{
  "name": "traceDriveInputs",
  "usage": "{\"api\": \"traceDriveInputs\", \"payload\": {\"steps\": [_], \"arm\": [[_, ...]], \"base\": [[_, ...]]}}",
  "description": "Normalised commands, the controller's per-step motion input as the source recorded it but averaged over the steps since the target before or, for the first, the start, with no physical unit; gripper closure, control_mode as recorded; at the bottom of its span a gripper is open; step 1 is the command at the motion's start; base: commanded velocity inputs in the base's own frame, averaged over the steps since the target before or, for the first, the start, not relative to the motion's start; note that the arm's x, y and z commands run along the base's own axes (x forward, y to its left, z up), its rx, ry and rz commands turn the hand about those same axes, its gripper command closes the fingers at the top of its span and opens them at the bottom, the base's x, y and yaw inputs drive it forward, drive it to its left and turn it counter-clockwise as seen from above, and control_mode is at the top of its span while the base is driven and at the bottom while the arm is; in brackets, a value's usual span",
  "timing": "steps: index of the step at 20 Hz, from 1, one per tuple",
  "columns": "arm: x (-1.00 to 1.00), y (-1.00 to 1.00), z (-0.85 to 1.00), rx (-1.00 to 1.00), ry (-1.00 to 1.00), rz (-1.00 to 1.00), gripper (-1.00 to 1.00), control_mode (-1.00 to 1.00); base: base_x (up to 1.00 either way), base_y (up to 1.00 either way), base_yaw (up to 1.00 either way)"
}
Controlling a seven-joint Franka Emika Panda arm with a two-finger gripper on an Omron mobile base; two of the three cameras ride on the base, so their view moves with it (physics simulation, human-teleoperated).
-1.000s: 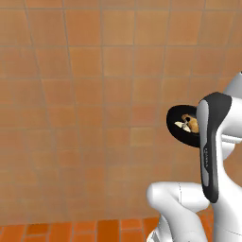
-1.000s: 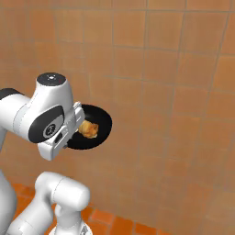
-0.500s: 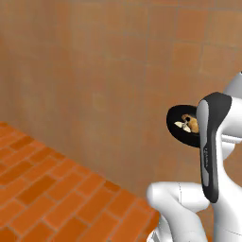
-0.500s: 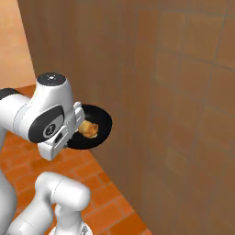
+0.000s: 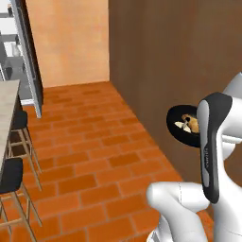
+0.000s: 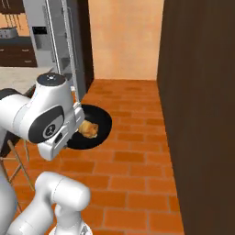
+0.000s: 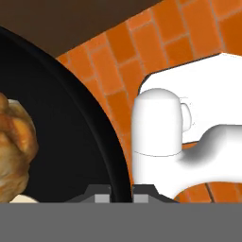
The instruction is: Pick the chicken drumstick and mushroom from their plates and place them in the bowl. Then put the bowl in the fridge.
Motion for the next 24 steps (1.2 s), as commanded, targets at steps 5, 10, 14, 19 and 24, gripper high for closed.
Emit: {"api": "traceDriveInputs", "payload": {"steps": [5, 10, 14, 19, 24], "arm": [[0.0, 0.0, 0.0, 0.0, 0.0, 0.0, 1.0, 1.0], [0.0, 0.0, 0.0, 0.0, 0.0, 0.0, 1.0, 1.0], [0.0, 0.0, 0.0, 0.0, 0.0, 0.0, 1.0, 1.0], [0.0, 0.0, 0.0, 0.0, 0.0, 0.0, 1.0, 1.0], [0.0, 0.0, 0.0, 0.0, 0.0, 0.0, 1.0, 1.0]], "base": [[0.77, -0.09, 0.87], [0.78, -0.12, 0.87], [0.68, -0.33, 0.82], [0.64, -0.44, 0.79], [0.2, -0.94, 0.43]]}}
